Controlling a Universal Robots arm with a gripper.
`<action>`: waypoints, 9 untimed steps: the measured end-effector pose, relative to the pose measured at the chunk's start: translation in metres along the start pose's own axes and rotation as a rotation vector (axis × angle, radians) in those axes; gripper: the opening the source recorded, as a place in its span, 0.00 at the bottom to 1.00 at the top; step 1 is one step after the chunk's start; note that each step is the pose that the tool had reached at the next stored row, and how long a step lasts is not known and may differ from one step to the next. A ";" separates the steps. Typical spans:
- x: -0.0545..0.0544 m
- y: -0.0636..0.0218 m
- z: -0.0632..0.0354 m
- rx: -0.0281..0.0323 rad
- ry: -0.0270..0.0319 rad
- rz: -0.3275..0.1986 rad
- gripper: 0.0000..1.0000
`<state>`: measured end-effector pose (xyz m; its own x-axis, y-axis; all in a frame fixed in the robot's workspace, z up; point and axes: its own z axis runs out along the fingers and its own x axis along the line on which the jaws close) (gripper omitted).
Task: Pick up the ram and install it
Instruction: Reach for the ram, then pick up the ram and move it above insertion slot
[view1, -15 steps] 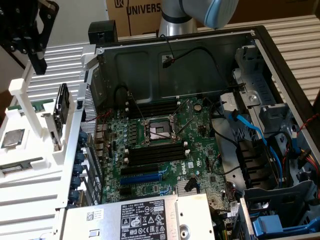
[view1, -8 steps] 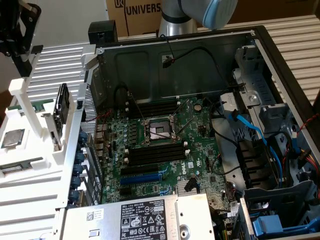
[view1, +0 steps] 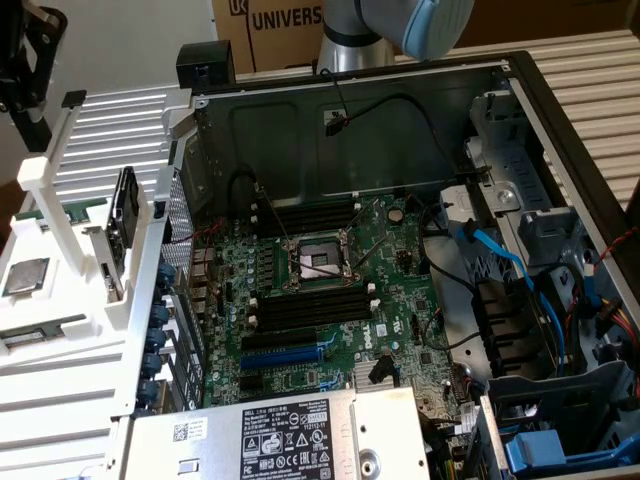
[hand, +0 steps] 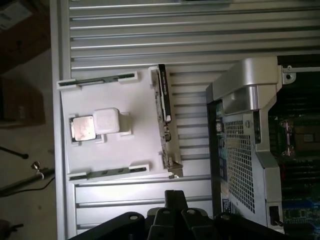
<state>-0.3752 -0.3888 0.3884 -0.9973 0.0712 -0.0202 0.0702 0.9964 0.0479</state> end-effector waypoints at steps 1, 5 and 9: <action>0.003 0.0001 0.0000 0.0000 0.0000 0.000 0.10; 0.016 0.0005 0.0010 0.0000 -0.0012 0.000 0.10; 0.026 0.0007 0.0021 -0.0001 -0.0013 0.000 0.10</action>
<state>-0.4010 -0.3862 0.3858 -0.9972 0.0711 -0.0215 0.0700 0.9964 0.0480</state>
